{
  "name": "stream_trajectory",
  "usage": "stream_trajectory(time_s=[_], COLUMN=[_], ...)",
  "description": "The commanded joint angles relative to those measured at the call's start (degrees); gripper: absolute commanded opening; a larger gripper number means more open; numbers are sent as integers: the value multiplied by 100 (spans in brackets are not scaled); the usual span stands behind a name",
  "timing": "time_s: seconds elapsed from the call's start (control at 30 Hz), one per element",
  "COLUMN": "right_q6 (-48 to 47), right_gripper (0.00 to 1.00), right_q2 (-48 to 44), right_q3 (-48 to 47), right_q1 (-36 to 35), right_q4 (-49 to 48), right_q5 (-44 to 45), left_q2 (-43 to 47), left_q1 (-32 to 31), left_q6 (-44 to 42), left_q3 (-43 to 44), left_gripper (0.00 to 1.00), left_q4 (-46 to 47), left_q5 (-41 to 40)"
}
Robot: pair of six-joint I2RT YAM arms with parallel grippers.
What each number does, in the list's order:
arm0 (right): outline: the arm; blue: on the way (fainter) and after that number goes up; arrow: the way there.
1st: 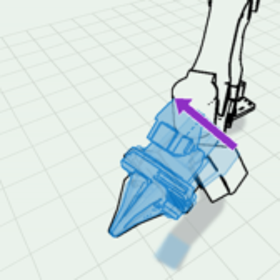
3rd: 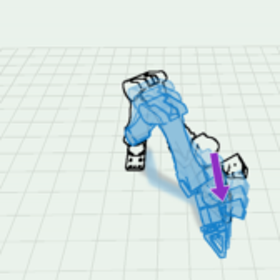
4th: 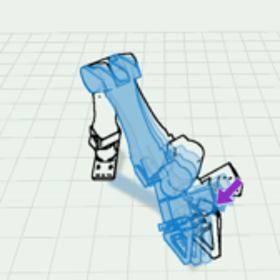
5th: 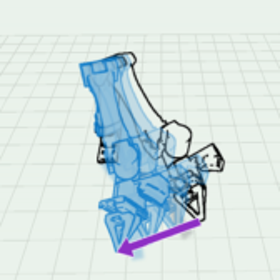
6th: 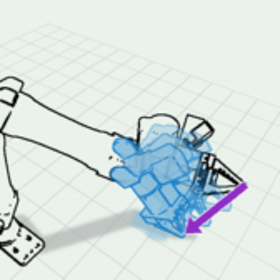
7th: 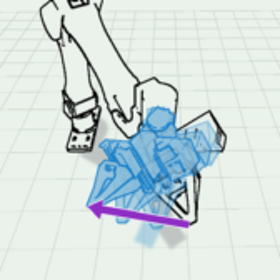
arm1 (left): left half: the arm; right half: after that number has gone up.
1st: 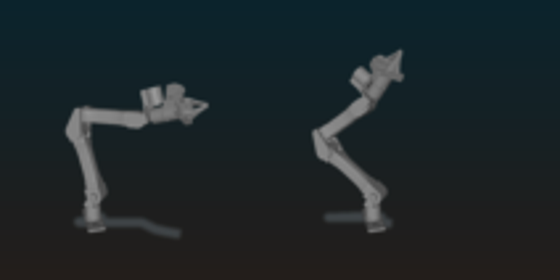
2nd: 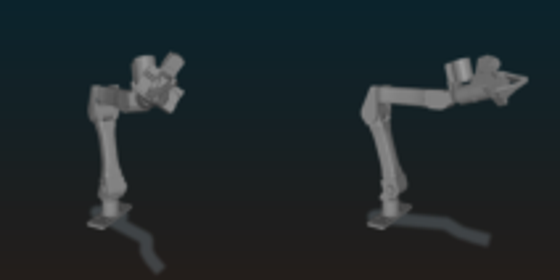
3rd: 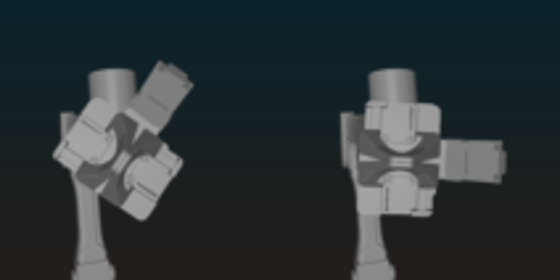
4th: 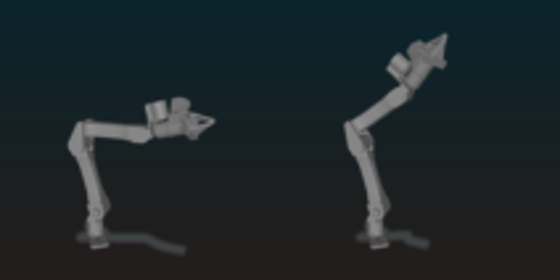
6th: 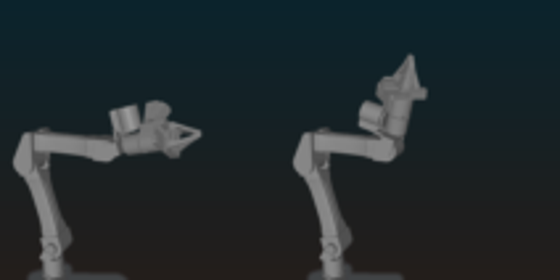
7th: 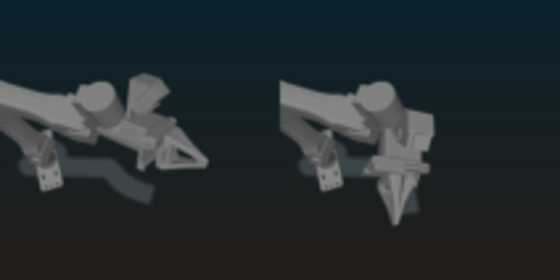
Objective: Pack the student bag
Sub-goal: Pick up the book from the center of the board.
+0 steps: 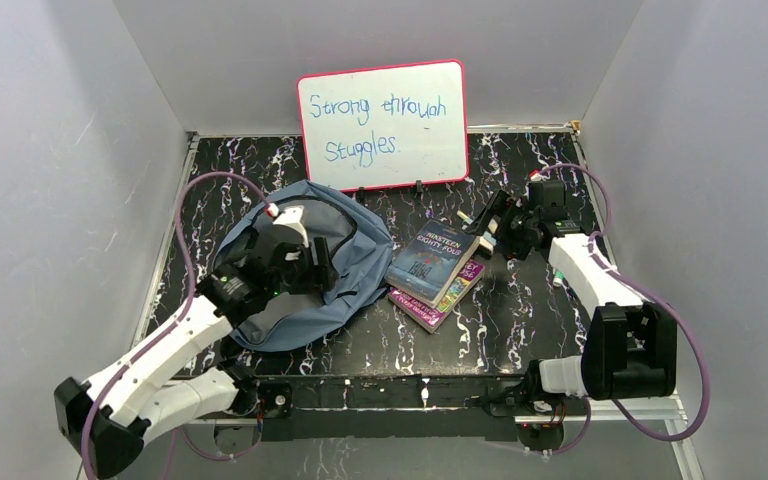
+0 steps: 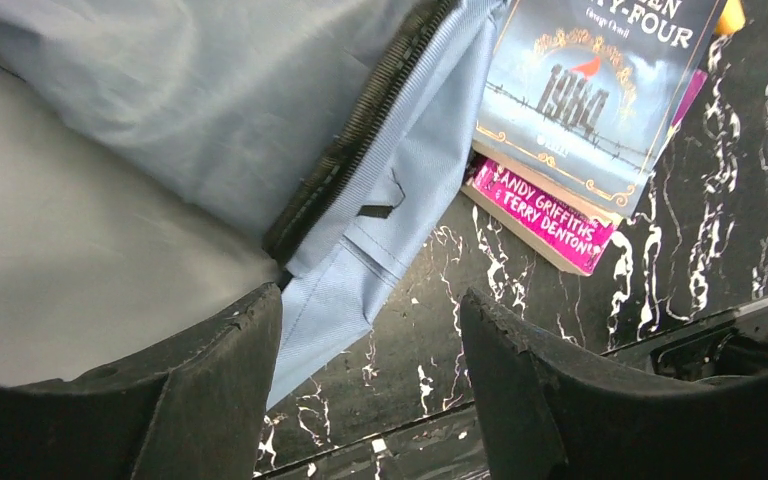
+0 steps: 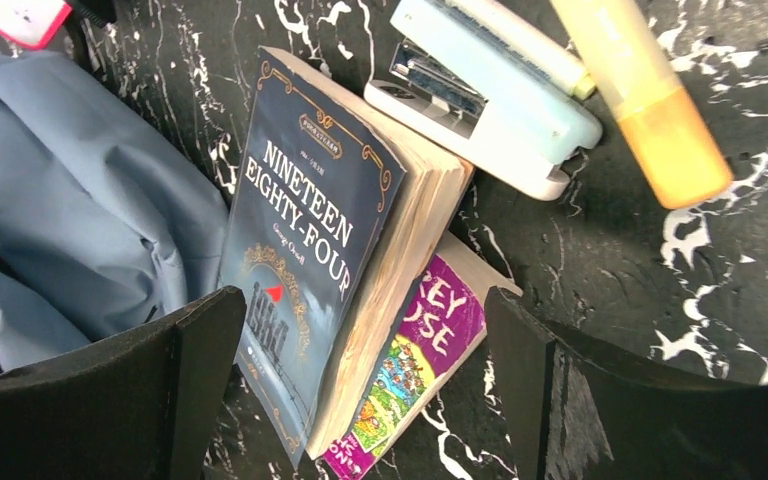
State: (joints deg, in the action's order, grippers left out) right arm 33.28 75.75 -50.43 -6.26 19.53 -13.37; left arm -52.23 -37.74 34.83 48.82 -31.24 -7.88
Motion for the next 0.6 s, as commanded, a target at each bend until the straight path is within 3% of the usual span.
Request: stream_trajectory(time_s=[0.0,0.37,0.57], right_q6=[115,194,158], right_gripper=[99,99,99], right_q2=[59,405,592], right_q3=[86,450,700], right_q1=[96,125,133], right_q4=[-752,-759,-1445], right_q5=[-734,-547,-786], left_q2=[-217,-274,-209], left_q1=[-500,-656,-656], left_q6=[306,434,487], left_q3=[218,159,98], left_gripper=[64,64,65], left_q4=[200,337,335], left_q5=[-755,-750,-729])
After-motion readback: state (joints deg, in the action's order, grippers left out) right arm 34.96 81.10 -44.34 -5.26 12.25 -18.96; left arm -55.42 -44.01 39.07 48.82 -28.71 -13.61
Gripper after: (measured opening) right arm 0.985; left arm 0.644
